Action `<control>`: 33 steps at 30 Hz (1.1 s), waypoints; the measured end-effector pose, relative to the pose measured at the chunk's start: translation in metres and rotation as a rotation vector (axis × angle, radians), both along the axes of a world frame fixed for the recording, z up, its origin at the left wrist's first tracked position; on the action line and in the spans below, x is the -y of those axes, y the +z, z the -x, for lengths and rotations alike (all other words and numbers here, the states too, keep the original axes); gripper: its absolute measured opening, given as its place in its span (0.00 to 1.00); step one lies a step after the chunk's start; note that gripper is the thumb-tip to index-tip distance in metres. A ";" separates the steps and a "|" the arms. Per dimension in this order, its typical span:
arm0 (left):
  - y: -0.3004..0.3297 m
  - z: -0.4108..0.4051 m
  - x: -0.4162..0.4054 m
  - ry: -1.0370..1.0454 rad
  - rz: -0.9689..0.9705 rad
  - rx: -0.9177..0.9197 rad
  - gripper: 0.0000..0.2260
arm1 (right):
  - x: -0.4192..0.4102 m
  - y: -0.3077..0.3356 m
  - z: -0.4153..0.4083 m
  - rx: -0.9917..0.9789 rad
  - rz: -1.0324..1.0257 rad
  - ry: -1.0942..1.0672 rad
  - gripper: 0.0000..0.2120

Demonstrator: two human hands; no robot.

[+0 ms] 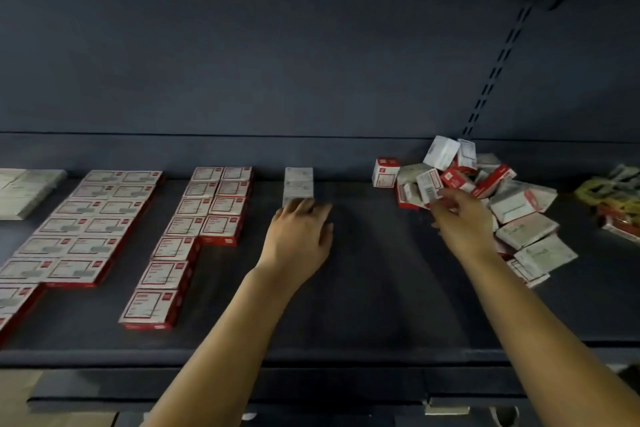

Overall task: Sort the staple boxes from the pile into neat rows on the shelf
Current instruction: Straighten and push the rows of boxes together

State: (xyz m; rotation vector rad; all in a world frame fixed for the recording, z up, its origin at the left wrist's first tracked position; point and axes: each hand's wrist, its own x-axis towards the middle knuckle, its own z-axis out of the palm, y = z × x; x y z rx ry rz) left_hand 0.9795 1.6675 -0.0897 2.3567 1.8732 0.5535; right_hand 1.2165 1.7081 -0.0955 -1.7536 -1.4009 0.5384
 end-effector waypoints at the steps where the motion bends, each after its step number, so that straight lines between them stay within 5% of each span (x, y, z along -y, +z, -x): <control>1: 0.000 -0.006 -0.008 0.006 0.011 -0.029 0.18 | -0.007 0.000 -0.005 0.008 0.028 -0.025 0.12; 12: -0.002 -0.038 -0.028 0.006 0.102 -0.177 0.16 | -0.030 -0.007 -0.012 0.310 0.107 -0.043 0.17; 23: -0.008 -0.030 -0.007 0.024 0.051 -0.208 0.15 | -0.020 -0.018 -0.013 -0.096 -0.103 -0.087 0.08; 28: -0.017 -0.029 0.009 0.050 -0.008 0.186 0.15 | 0.000 -0.015 -0.018 -0.340 -0.104 0.005 0.08; 33: -0.012 -0.051 0.028 0.226 0.326 1.166 0.08 | 0.034 0.004 -0.006 -0.588 0.041 0.285 0.05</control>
